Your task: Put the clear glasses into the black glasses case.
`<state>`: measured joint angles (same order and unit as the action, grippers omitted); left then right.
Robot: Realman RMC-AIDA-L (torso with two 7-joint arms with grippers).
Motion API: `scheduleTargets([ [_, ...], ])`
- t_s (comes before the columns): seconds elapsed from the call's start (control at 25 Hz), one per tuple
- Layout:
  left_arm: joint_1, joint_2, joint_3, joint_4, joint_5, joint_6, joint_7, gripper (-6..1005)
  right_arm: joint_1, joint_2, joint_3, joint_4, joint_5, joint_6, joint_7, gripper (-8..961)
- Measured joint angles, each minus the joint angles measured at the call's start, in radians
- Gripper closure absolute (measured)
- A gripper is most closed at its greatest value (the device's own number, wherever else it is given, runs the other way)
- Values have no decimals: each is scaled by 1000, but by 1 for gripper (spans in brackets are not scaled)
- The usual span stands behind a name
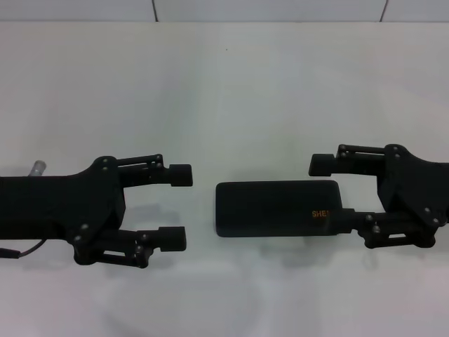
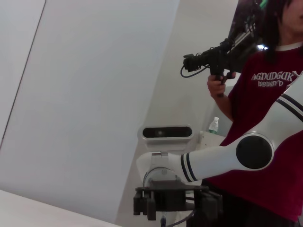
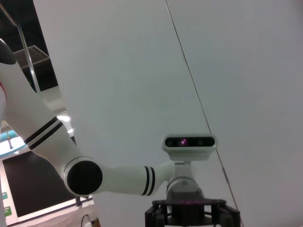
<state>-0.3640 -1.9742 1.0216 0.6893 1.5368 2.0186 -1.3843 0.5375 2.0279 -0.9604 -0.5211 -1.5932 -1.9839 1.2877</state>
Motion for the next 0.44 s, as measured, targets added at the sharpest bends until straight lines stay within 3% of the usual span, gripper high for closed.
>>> scheduleTargets([
  [0.44, -3, 0, 0, -8, 2, -1, 5, 154, -5, 0, -24, -7, -2, 4, -1, 220],
])
